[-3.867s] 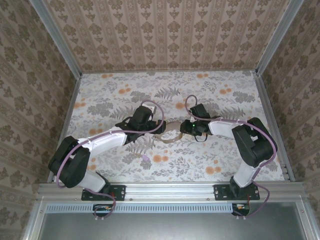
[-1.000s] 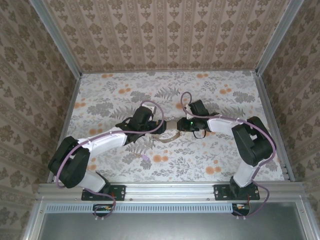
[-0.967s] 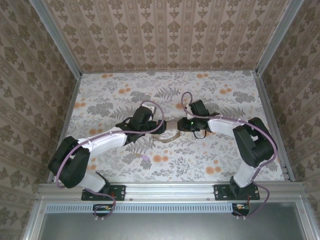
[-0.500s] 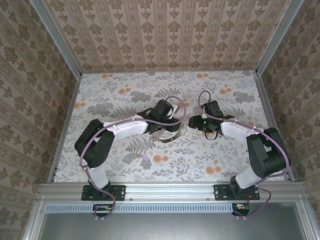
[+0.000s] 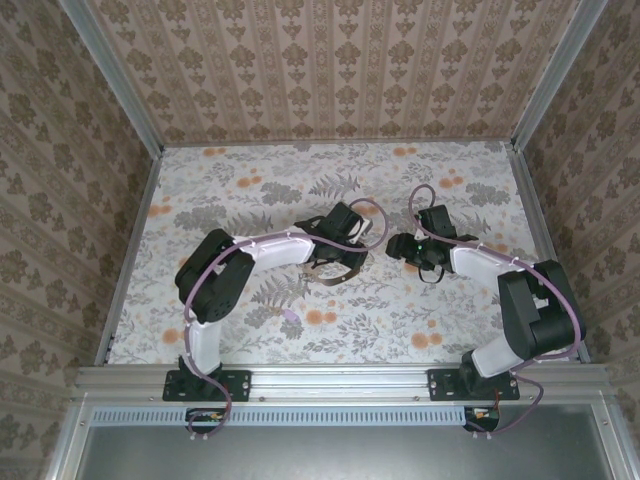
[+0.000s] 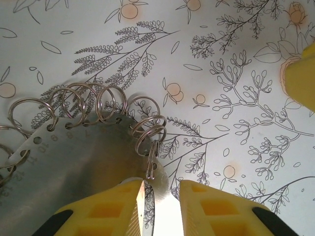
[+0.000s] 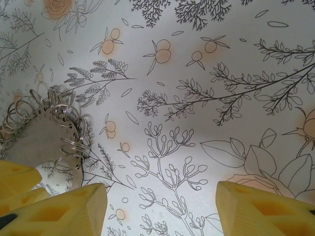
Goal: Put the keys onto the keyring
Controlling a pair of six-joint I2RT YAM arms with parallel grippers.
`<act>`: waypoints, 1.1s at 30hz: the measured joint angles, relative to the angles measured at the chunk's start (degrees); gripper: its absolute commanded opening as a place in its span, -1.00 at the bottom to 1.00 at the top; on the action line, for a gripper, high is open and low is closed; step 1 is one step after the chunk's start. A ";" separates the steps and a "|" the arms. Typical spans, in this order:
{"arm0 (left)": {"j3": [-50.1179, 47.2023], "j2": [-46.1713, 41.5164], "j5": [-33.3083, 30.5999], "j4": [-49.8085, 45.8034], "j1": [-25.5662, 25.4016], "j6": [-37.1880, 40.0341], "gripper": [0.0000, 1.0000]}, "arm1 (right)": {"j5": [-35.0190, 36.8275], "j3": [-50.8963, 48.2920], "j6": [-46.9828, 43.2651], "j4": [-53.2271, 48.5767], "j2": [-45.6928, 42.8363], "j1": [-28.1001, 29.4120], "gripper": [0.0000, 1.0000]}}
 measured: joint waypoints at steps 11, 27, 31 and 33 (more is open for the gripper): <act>1.95 3.54 0.04 0.09 0.00 0.20 -0.43 | -1.64 -0.70 0.00 1.05 0.00 -0.48 0.24; 4.68 5.27 -0.15 0.44 0.79 0.46 -0.37 | -2.78 -1.03 0.02 2.91 0.02 -0.87 0.23; 4.68 5.79 -0.11 0.44 0.90 0.46 -0.38 | -3.02 -1.03 0.02 3.02 0.02 -0.96 0.23; 4.68 5.90 -0.02 0.50 0.87 0.46 -0.39 | -3.04 -1.03 0.02 3.08 0.02 -1.03 0.23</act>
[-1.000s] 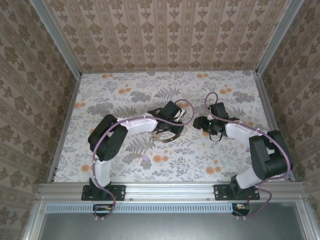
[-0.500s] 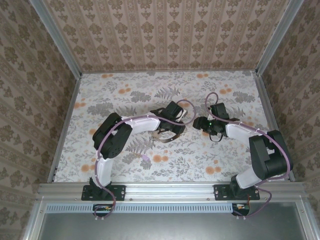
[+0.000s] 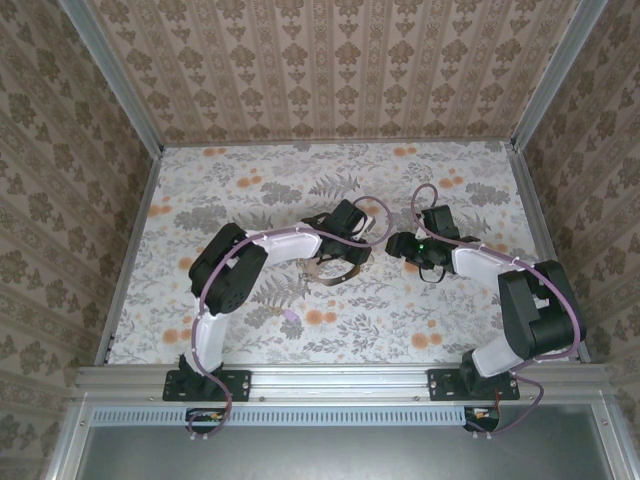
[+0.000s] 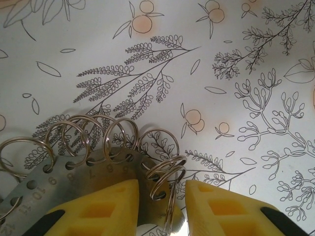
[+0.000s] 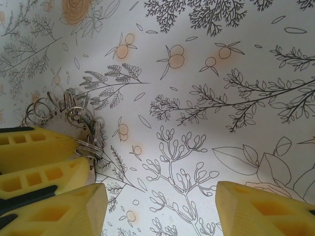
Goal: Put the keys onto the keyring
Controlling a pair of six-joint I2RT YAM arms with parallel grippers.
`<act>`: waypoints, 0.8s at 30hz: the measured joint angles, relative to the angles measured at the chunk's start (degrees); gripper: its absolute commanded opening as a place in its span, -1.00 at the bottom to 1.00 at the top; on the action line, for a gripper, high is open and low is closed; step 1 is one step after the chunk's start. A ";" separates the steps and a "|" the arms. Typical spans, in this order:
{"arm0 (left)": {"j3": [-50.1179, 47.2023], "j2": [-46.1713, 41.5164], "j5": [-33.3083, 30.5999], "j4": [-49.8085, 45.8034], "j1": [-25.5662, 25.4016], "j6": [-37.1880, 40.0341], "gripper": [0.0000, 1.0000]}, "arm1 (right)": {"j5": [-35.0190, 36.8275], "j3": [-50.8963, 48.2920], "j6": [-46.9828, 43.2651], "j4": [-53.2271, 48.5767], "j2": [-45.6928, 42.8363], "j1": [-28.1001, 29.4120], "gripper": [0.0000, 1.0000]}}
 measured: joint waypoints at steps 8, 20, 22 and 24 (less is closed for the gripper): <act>-0.07 0.37 0.13 0.83 0.00 -0.02 -0.49 | -0.48 0.00 0.20 0.68 0.22 -0.11 0.22; 1.09 1.60 1.22 2.03 0.00 0.48 -1.00 | -0.96 0.00 0.24 0.81 0.20 -0.11 0.17; 1.05 1.46 1.40 2.08 0.00 0.59 -1.00 | -1.49 0.00 0.22 0.83 0.20 -0.11 0.15; 0.55 0.81 1.66 2.10 0.00 0.85 -1.00 | -2.21 0.00 0.24 0.81 0.09 -0.11 0.13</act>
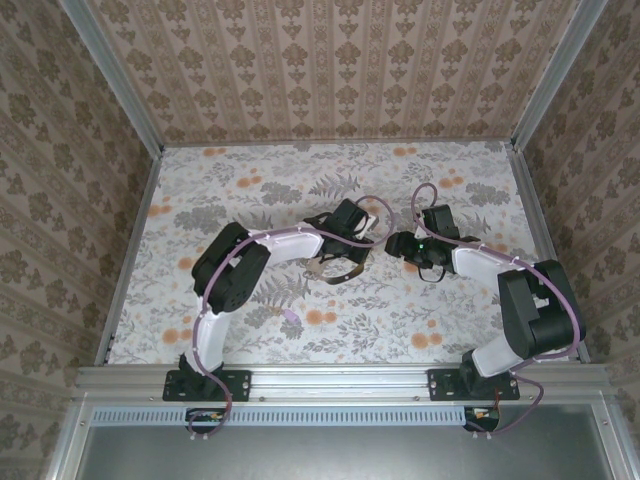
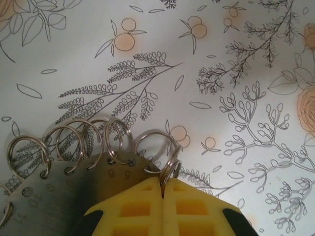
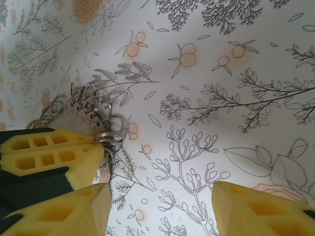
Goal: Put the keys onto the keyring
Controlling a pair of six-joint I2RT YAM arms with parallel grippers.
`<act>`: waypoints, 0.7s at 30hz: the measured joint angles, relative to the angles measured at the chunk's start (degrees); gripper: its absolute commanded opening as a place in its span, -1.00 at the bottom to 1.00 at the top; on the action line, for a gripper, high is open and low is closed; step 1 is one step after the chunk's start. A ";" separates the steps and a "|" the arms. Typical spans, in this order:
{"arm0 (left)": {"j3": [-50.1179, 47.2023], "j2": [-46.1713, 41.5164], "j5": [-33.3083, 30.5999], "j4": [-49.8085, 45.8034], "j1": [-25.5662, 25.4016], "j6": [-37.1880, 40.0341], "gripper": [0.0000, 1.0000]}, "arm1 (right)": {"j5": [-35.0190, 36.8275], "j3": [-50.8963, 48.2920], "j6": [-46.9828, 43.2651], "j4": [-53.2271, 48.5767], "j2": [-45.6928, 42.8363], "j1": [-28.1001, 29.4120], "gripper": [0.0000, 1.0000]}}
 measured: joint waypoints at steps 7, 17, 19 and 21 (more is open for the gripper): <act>-5.49 -7.21 3.30 -0.66 1.77 1.29 -1.00 | -4.33 -1.40 0.46 0.70 -3.74 0.00 0.04; -7.85 -15.96 12.50 0.04 4.74 3.80 -1.00 | -14.29 -2.82 2.80 8.44 -6.84 0.02 -0.11; -8.00 -17.07 14.08 0.07 4.96 4.26 -1.00 | -16.74 -3.21 3.41 10.95 -7.52 0.15 -0.14; -8.24 -18.14 15.54 0.09 5.18 4.70 -1.00 | -18.91 -3.37 4.13 13.66 -7.93 0.46 -0.18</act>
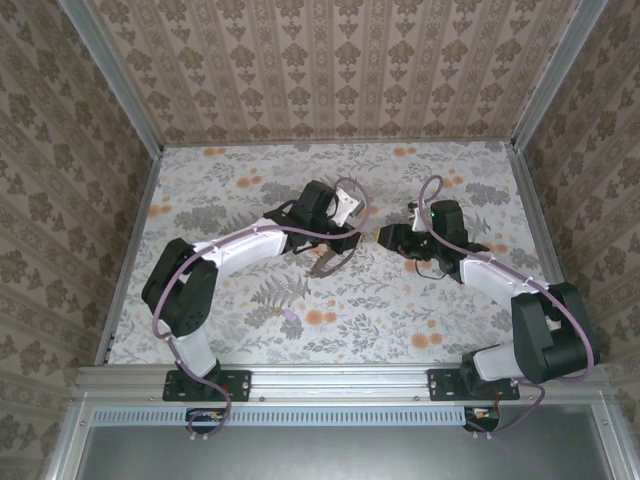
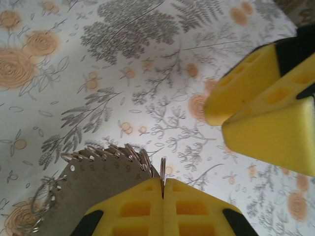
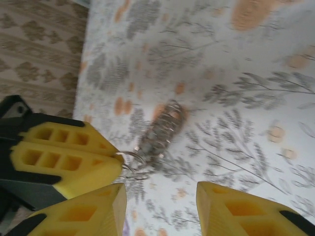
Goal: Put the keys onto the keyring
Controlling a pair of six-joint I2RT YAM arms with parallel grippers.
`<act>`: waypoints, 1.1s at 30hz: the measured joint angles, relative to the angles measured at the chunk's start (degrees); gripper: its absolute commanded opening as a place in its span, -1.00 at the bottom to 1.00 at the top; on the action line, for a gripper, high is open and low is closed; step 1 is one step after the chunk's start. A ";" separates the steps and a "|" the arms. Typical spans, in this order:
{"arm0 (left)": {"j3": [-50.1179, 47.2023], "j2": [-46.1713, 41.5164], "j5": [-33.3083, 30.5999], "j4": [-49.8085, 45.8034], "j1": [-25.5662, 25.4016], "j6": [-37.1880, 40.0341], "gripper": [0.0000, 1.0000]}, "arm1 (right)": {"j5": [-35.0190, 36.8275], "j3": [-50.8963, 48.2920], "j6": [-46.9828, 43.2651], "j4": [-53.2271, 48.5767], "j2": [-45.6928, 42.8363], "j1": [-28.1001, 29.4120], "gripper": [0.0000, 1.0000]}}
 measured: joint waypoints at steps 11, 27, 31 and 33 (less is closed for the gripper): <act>-1.79 -3.61 5.77 1.66 1.97 0.26 -1.00 | -4.98 -0.02 1.49 7.19 -1.29 1.46 -0.35; -0.48 4.68 6.03 2.40 -1.90 0.98 -1.00 | 5.01 -4.94 1.84 1.95 -6.08 -0.63 -0.43; 0.39 9.81 5.18 1.75 -3.78 1.49 -1.00 | 9.79 -7.28 2.08 -1.14 -9.33 -3.52 -0.42; 0.59 11.34 4.70 1.38 -4.13 1.62 -1.00 | 11.17 -7.85 2.05 -2.60 -10.12 -4.09 -0.42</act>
